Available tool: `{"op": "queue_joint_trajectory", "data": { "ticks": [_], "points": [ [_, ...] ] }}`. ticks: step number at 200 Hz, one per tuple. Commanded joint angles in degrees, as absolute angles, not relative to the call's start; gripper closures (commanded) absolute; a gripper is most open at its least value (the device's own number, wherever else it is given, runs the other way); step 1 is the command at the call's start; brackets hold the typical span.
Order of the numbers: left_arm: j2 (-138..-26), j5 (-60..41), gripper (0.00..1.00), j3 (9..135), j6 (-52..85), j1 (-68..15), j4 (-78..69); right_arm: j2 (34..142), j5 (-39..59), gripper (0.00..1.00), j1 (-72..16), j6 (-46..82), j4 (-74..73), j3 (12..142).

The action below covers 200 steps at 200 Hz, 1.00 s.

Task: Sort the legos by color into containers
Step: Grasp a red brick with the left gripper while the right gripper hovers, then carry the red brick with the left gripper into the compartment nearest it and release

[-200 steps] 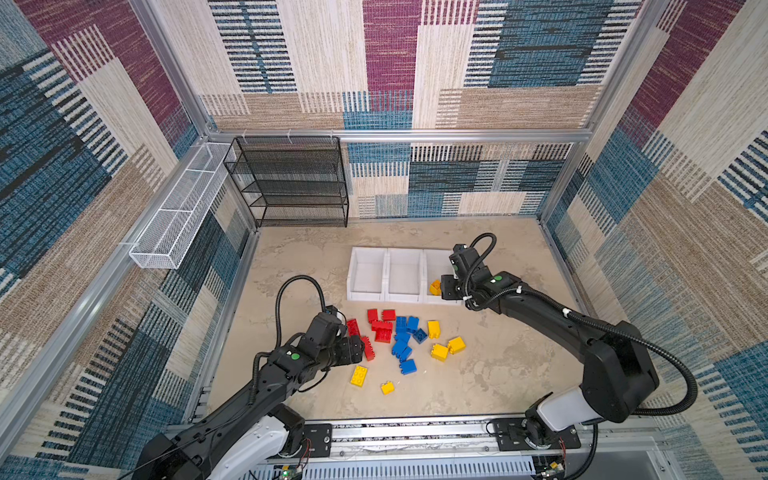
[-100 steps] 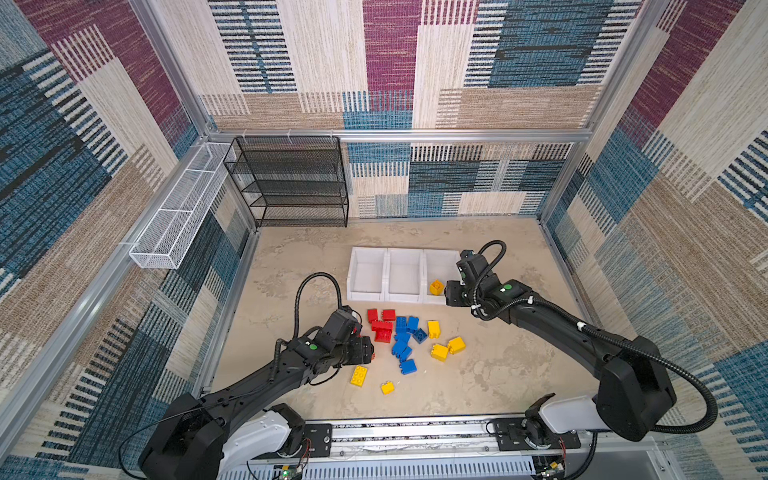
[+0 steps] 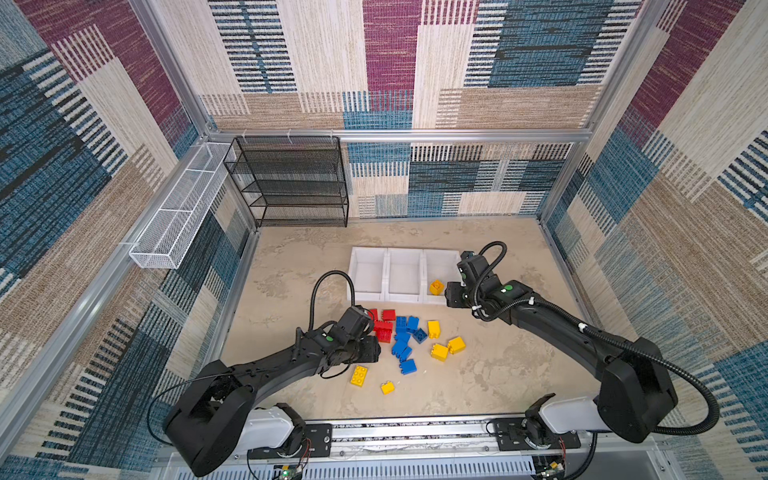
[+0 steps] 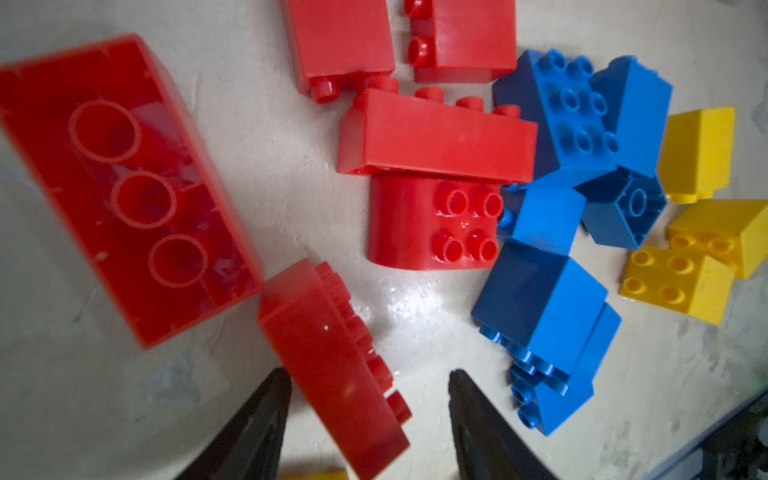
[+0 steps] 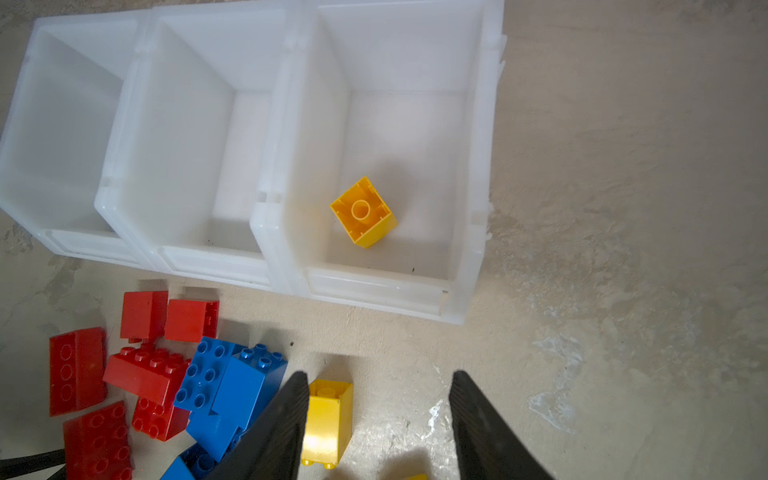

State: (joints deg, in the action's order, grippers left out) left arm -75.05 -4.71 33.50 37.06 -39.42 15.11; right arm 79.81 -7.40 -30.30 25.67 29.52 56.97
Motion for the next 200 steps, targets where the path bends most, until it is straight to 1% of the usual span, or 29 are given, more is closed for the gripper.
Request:
{"op": "queue_joint_trajectory", "data": {
  "ticks": [1, 28, 86, 109, 133, 143, 165, 200],
  "points": [
    [-76.58, -4.03, 0.41, 34.38, 35.99, -39.7, 13.89, 79.38, -6.9, 0.43, -30.35, 26.42, 29.27, 56.99],
    [-78.38, -2.54, 0.48, 35.5, 35.82, -40.61, 14.63, 79.36, -6.73, 0.43, -30.32, 26.37, 29.44, 56.87],
    [-80.99, 1.39, 0.57, 37.0, 34.75, -41.77, 17.3, 79.34, -6.41, 0.43, -30.32, 26.38, 29.53, 56.87],
    [-81.26, 2.09, 0.64, 36.91, 34.47, -41.89, 17.74, 79.28, -6.33, 0.43, -30.32, 26.39, 29.74, 56.95],
    [-80.39, 2.11, 0.73, 37.0, 34.12, -41.92, 18.27, 79.1, -6.41, 0.43, -30.33, 26.46, 29.88, 56.95],
    [-79.78, 2.24, 0.73, 36.91, 33.97, -41.95, 18.51, 79.02, -6.45, 0.43, -30.36, 26.4, 29.97, 56.95],
    [-78.61, 2.39, 0.8, 36.8, 33.57, -41.97, 18.89, 79.01, -6.42, 0.43, -30.32, 26.46, 29.97, 56.95],
    [-76.38, 2.24, 0.84, 37.28, 33.48, -41.94, 19.91, 79.01, -6.36, 0.45, -30.32, 26.46, 30.05, 56.95]
  ]
}}
